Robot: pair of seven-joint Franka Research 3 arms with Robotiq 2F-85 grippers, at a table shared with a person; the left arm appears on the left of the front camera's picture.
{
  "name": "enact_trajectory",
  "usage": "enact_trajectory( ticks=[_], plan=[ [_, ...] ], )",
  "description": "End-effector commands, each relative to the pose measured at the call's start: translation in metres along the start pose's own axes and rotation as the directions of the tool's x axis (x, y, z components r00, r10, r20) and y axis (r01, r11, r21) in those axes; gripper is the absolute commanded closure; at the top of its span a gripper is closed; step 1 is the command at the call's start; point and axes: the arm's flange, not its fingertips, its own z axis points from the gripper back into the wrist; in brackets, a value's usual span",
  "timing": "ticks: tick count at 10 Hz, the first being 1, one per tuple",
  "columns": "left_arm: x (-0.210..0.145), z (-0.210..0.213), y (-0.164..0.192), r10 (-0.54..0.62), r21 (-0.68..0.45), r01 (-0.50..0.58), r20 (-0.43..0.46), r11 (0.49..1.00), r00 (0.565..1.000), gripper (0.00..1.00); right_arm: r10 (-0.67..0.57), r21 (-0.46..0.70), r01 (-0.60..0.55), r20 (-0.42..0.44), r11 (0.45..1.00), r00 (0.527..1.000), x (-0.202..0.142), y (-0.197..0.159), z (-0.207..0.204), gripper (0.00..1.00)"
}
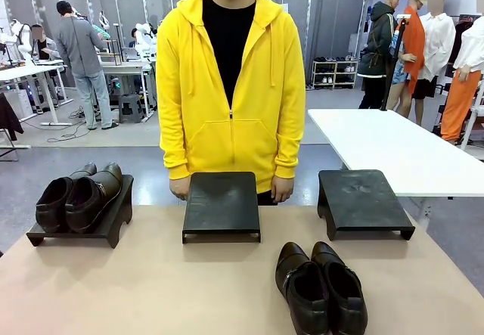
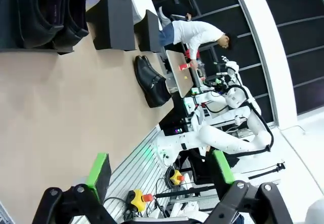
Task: Place the shoes on the stand as instructed by the person.
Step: Pick up another pair of Shoes and place it on the Shoes Stand indicated by the person.
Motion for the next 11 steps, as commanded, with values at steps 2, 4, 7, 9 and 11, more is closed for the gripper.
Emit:
enact_trajectory(
  ticks=[2, 4, 7, 9, 11],
  plan=[
    [0.029, 0.015, 0.006, -0.019, -0.043, 0.019, -0.007, 0.999, 1.000, 0.00, 0.005, 0.010, -0.005, -0.003, 1.000, 1.000, 0.002, 0.001, 0.001, 0.00],
    [0.009, -0.002, 0.007, 0.002, -0.015, -0.002, -0.013, 1.000, 1.000, 0.00, 0.005, 0.010, -0.005, -0.003, 1.000, 1.000, 0.002, 0.001, 0.001, 0.00],
    [0.009, -0.002, 0.007, 0.002, -0.015, -0.002, -0.013, 1.000, 1.000, 0.00, 0.005, 0.010, -0.005, -0.003, 1.000, 1.000, 0.002, 0.001, 0.001, 0.00],
    [0.009, -0.002, 0.007, 0.002, -0.015, -0.002, -0.013, 1.000, 1.000, 0.00, 0.005, 0.010, -0.005, -0.003, 1.000, 1.000, 0.002, 0.001, 0.001, 0.00],
    [0.009, -0.002, 0.007, 0.002, -0.015, -0.002, -0.013, 1.000, 1.000, 0.00, 0.005, 0.010, -0.005, -0.003, 1.000, 1.000, 0.002, 0.001, 0.001, 0.00]
  ],
)
